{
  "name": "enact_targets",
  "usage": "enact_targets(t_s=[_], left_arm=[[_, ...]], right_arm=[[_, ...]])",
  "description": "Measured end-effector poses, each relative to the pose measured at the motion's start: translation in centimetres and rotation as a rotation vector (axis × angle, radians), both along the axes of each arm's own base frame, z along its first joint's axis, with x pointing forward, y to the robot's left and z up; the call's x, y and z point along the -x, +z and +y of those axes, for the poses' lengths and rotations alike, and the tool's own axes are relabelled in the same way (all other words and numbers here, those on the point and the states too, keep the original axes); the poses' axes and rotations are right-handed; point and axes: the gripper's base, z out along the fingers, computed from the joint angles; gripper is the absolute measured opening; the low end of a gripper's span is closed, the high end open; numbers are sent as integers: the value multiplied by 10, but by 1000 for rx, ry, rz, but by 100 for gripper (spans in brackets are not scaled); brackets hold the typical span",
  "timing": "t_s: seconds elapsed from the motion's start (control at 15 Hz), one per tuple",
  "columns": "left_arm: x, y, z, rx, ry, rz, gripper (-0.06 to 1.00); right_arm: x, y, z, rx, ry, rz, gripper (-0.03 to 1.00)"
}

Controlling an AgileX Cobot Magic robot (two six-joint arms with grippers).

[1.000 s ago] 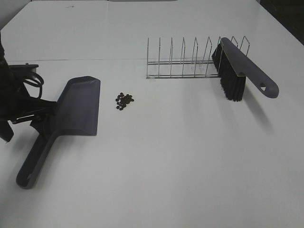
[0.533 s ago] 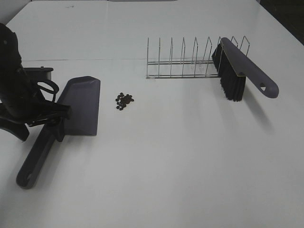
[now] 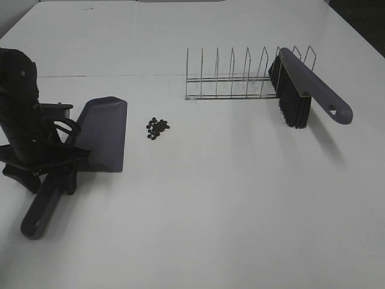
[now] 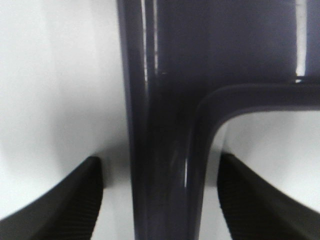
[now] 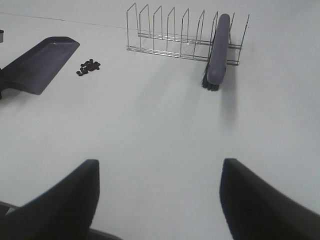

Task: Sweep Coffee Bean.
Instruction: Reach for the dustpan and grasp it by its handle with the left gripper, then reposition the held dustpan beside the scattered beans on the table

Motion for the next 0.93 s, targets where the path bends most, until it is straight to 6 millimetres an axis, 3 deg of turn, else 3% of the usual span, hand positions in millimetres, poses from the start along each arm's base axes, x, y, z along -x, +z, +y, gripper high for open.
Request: enact_targets(t_s=[0.13, 0.6, 0.93], left_arm=[[0, 0, 0, -2, 17, 0, 31], [0, 4, 0, -1, 74, -2, 32], [-1, 57, 0, 52, 79, -167, 32]], right_arm=[[0, 0, 0, 0, 0, 0, 57], [0, 0, 0, 0, 0, 0, 57], [0, 0, 0, -1, 1, 0, 57]])
